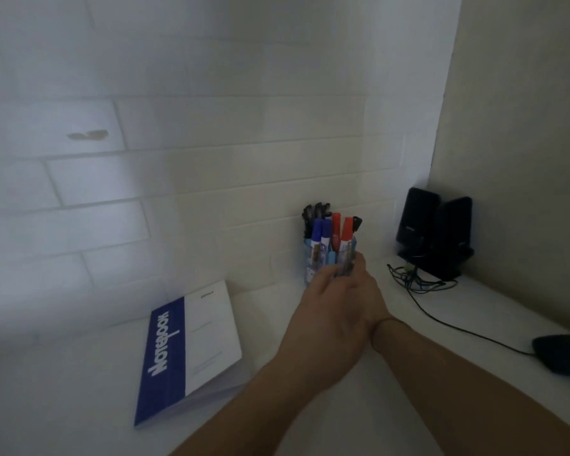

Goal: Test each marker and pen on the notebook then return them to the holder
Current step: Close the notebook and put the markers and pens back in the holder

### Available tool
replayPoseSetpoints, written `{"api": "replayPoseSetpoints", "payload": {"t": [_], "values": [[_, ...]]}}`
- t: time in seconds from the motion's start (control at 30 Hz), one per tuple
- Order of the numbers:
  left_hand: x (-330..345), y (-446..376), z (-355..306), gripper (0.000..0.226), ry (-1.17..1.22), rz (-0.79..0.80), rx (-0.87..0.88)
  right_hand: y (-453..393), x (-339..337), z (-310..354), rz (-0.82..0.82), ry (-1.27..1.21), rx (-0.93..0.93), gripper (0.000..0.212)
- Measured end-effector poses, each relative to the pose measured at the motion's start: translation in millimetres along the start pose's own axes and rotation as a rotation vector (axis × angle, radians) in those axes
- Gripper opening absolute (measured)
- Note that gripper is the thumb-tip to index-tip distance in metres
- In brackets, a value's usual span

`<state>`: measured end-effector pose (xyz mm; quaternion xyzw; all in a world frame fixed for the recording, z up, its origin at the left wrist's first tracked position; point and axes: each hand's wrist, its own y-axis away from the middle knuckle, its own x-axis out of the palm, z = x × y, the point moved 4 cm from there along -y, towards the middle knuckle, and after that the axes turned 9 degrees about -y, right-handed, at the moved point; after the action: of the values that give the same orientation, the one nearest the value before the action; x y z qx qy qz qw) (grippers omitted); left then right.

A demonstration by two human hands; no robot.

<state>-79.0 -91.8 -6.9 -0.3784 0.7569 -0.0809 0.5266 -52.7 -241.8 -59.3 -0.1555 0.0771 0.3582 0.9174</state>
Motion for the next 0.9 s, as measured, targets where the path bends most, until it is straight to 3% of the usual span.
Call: {"api": "replayPoseSetpoints", "payload": {"t": [0.07,0.17,0.2,0.27,0.37,0.4,0.47,0.53,0.6,0.77,0.9], "values": [[-22,14,-4,0.039,-0.069,-0.03,0.087,-2,-1,-1,0.067,0.087,0.013,0.057],[-57,39,18,0.033,-0.294,-0.078,0.116,4,-8,-4,0.065,0.205,0.048,0.093],[-71,47,29,0.033,-0.388,-0.14,0.08,12,-11,-2,-0.009,0.215,0.007,0.096],[-92,62,58,0.047,-0.586,-0.164,-0.163,36,-10,9,-0.127,0.262,-0.208,0.079],[-86,81,91,0.084,-0.784,0.285,-0.589,72,8,31,-0.047,0.341,-0.414,0.056],[-80,88,95,0.085,-0.765,0.419,-0.637,83,14,38,0.024,0.36,-0.436,0.049],[-72,95,95,0.064,-0.731,0.524,-0.593,108,30,50,0.25,0.397,-0.475,0.04],[-75,98,91,0.041,-0.671,0.477,-0.567,136,49,56,0.556,0.415,-0.518,0.043],[-80,104,89,0.039,-0.601,0.479,-0.564,156,60,53,0.753,0.505,-0.543,0.047],[-86,127,86,0.051,-0.393,0.59,-0.448,159,42,41,0.719,0.863,-0.606,0.068],[-78,117,59,0.054,-0.154,0.407,-0.433,143,35,41,0.619,0.948,-0.594,0.09]]}}
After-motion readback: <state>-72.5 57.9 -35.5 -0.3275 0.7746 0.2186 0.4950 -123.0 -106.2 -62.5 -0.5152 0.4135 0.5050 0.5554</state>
